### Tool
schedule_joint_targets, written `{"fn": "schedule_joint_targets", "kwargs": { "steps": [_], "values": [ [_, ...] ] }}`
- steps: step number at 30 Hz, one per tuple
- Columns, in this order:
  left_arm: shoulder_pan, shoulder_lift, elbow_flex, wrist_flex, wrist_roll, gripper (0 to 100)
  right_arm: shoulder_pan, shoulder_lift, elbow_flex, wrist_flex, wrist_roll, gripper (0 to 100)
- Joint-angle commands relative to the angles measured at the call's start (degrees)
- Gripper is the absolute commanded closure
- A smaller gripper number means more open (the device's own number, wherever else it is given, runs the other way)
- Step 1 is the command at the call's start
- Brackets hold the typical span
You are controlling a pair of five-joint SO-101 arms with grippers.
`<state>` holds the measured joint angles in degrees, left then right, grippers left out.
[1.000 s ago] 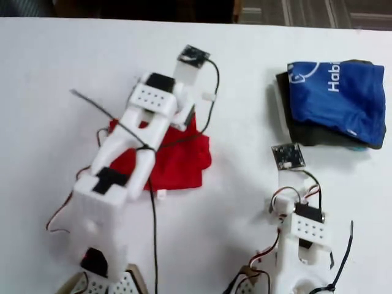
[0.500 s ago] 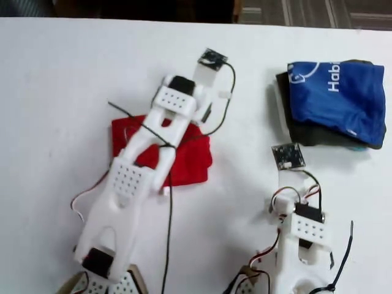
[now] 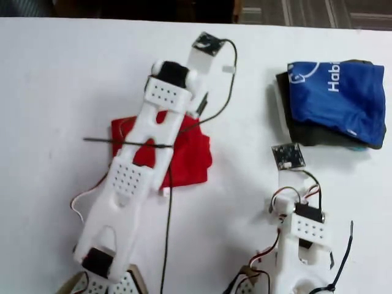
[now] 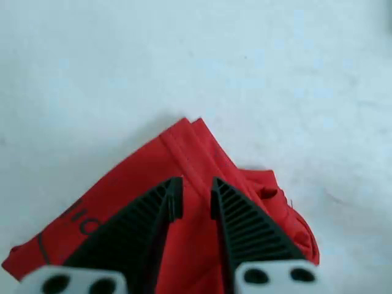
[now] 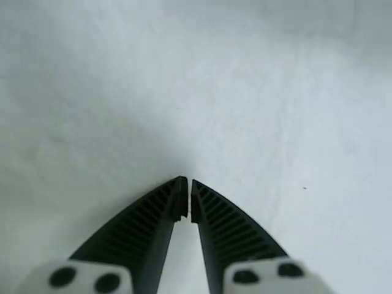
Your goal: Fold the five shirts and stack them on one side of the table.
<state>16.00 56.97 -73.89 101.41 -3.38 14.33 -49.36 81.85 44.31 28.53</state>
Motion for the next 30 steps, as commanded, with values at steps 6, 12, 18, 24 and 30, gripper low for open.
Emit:
{"fn": "schedule_joint_targets", "kwargs": {
  "steps": [6, 12, 18, 24, 30],
  "values": [
    [6.24, -29.01, 42.68, -1.23, 1.23, 89, 0.75, -1.01, -0.18, -0.92, -0.53, 97.9],
    [10.55, -35.6, 60.44, -7.21, 1.76, 81, 0.75, -1.01, -0.18, -0.92, -0.53, 97.9],
    [10.64, -35.6, 66.07, -11.96, 3.16, 81, 0.75, -1.01, -0.18, -0.92, -0.62, 97.9],
    [10.29, -35.6, 71.78, -20.57, 3.08, 81, 0.75, -1.01, -0.18, -0.92, -0.62, 97.9],
    [10.11, -35.6, 73.98, -25.41, 3.16, 82, 0.75, -1.01, -0.18, -0.92, -0.62, 97.9]
  ]
}}
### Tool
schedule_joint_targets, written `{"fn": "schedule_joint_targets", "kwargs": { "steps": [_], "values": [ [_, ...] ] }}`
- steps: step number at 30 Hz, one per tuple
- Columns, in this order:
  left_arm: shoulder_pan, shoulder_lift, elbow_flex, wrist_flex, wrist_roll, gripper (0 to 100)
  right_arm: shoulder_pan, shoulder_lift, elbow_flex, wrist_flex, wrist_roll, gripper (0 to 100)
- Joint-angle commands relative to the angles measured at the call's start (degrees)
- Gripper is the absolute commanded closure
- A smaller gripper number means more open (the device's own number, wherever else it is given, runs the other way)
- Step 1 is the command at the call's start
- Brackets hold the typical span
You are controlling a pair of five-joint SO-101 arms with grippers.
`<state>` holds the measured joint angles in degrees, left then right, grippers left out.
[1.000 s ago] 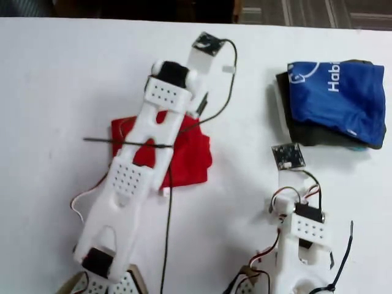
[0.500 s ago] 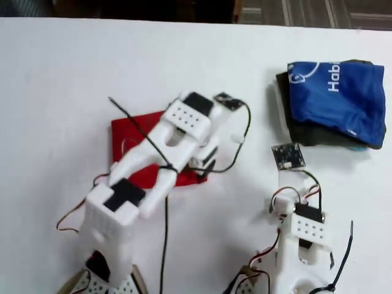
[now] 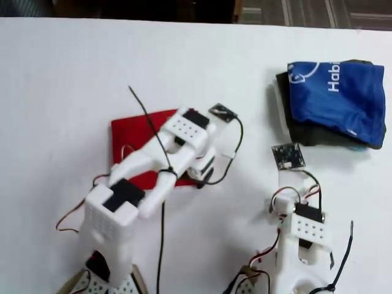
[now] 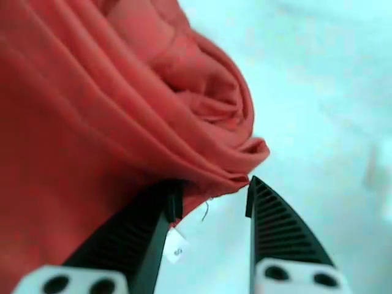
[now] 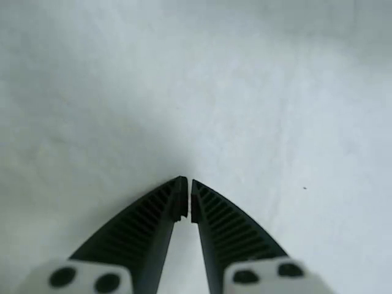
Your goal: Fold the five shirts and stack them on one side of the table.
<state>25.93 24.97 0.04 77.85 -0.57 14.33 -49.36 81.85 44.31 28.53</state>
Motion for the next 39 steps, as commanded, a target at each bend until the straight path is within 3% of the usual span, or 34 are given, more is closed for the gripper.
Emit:
{"fn": "schedule_joint_targets", "kwargs": {
  "steps": [1, 4, 15, 24, 31, 34, 39],
  "values": [
    [0.26, -3.6, -0.13, -2.02, 0.35, 85, 0.75, -1.01, -0.18, -0.92, -0.62, 97.9],
    [0.62, -3.96, -0.4, -2.02, 0.35, 99, 0.75, -1.01, -0.18, -0.92, -0.62, 97.9],
    [0.79, -4.31, -1.01, -0.62, 0.53, 97, 0.75, -1.01, -0.18, -0.92, -0.62, 97.9],
    [1.58, -3.69, -14.9, 6.42, 2.46, 97, 0.75, -1.01, -0.18, -0.92, -0.62, 97.9],
    [2.9, -3.43, -14.99, 5.1, 2.55, 97, 0.75, -1.01, -0.18, -0.92, -0.62, 97.9],
    [2.73, -3.52, -13.76, 3.69, 2.55, 95, 0.75, -1.01, -0.18, -0.92, -0.62, 97.9],
    [2.37, -4.31, -14.46, 4.75, 2.55, 83, 0.75, -1.01, -0.18, -0.92, -0.62, 97.9]
  ]
}}
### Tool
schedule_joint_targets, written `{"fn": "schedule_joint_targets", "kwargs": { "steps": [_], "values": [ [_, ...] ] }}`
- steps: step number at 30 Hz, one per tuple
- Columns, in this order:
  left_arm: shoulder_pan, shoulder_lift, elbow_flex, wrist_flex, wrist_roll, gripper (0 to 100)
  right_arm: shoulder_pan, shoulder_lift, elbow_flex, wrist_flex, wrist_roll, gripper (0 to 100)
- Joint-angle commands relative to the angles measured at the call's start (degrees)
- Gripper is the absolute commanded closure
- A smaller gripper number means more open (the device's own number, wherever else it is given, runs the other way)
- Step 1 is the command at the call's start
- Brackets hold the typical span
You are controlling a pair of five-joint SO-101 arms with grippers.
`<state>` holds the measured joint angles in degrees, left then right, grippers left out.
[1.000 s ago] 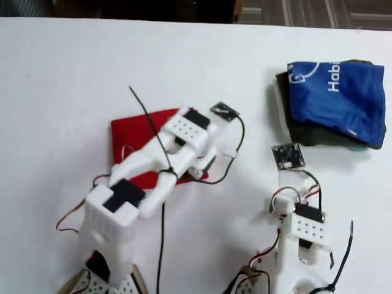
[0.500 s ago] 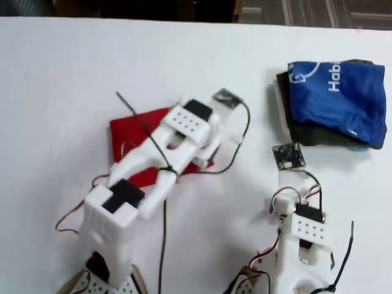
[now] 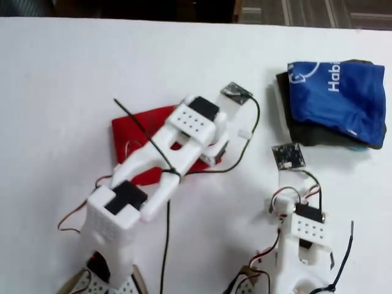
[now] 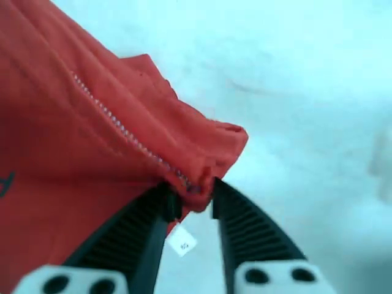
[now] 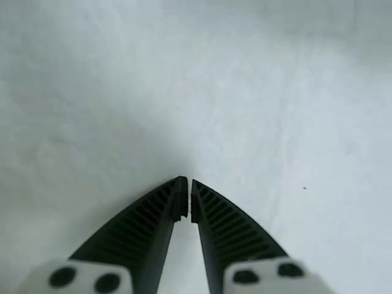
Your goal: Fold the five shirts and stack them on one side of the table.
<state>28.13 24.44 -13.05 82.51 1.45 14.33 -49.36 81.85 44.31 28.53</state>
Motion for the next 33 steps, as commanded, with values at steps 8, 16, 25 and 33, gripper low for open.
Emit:
{"fn": "schedule_joint_targets", "kwargs": {
  "steps": [8, 16, 25, 33],
  "values": [
    [-6.33, -3.78, -14.46, 13.71, 0.44, 82, 0.75, -1.01, -0.18, -0.92, -0.62, 97.9],
    [-11.08, -1.14, -12.0, 11.78, 0.0, 93, 0.75, -1.01, -0.18, -0.92, -0.62, 97.9],
    [0.7, 2.46, -6.81, 1.67, 0.53, 93, 0.75, -1.01, -0.18, -0.92, -0.62, 97.9],
    [1.49, 5.89, -6.73, 1.58, 0.53, 93, 0.75, -1.01, -0.18, -0.92, -0.62, 97.9]
  ]
}}
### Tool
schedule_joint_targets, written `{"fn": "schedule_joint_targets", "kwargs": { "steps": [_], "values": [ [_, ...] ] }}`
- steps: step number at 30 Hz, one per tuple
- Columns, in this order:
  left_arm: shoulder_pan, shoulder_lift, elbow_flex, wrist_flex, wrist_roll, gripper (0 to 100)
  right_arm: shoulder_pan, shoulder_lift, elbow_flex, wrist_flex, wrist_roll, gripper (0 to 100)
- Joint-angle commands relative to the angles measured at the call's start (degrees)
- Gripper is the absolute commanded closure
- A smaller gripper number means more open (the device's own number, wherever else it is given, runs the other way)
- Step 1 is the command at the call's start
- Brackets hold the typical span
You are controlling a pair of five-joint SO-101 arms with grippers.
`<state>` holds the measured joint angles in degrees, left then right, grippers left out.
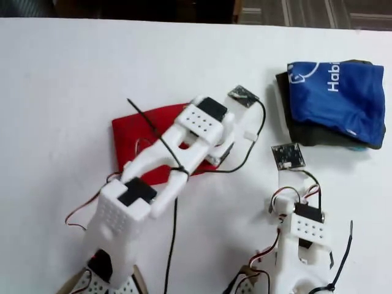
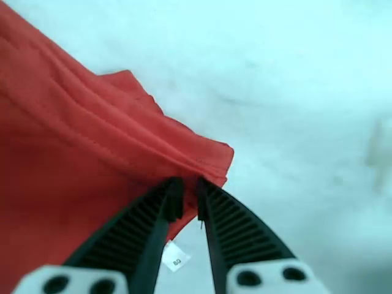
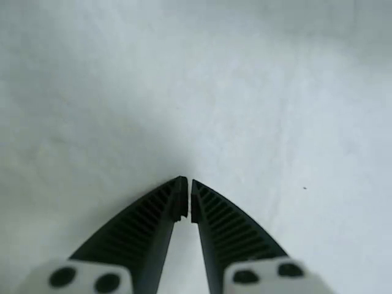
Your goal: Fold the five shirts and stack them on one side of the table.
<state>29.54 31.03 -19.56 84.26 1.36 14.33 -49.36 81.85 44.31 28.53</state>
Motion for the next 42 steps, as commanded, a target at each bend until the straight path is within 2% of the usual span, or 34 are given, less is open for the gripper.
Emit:
{"fn": "schedule_joint_targets", "kwargs": {
  "steps": [1, 5, 9, 14, 18, 21, 25, 27, 31, 34, 38, 42],
  "values": [
    [0.0, -0.79, -0.22, -0.09, 0.62, 93, 0.75, -1.01, -0.18, -0.92, -0.62, 97.9],
    [-0.09, -0.97, -2.24, 1.67, 0.62, 88, 0.75, -1.01, -0.18, -0.92, -0.62, 97.9],
    [-2.29, -0.97, -8.04, 7.74, 0.44, 82, 0.75, -1.01, -0.18, -0.92, -0.62, 97.9],
    [-7.47, -1.05, -22.55, 18.37, 0.18, 82, 0.75, -1.01, -0.18, -1.19, -0.62, 97.9],
    [-14.68, -5.1, -23.87, 18.37, -1.49, 82, 0.75, -1.01, -0.18, -1.27, -0.62, 97.9],
    [-21.19, -11.78, -17.8, 18.29, -3.16, 82, 0.75, -1.01, -0.18, -1.27, -0.62, 97.9],
    [-29.8, -21.89, -3.74, 17.58, -7.21, 82, 0.66, -1.01, -0.18, -1.01, -0.62, 97.9],
    [-32.35, -26.11, 6.29, 13.45, -8.62, 82, 0.48, -1.01, 0.0, -0.92, -0.62, 97.9],
    [-32.79, -32.53, 29.14, -2.29, -8.53, 82, 0.4, -1.45, 0.53, -0.92, -0.62, 97.9],
    [-31.65, -36.04, 43.12, -10.73, -8.53, 82, 0.4, -1.45, 0.53, -0.92, -0.62, 97.9],
    [-32.09, -38.95, 54.02, -17.49, -8.88, 82, 0.4, -1.45, 0.53, -0.92, -0.62, 97.9],
    [-34.55, -40.18, 58.68, -21.63, -10.64, 82, 0.4, -1.45, 0.53, -0.92, -0.62, 97.9]
  ]
}}
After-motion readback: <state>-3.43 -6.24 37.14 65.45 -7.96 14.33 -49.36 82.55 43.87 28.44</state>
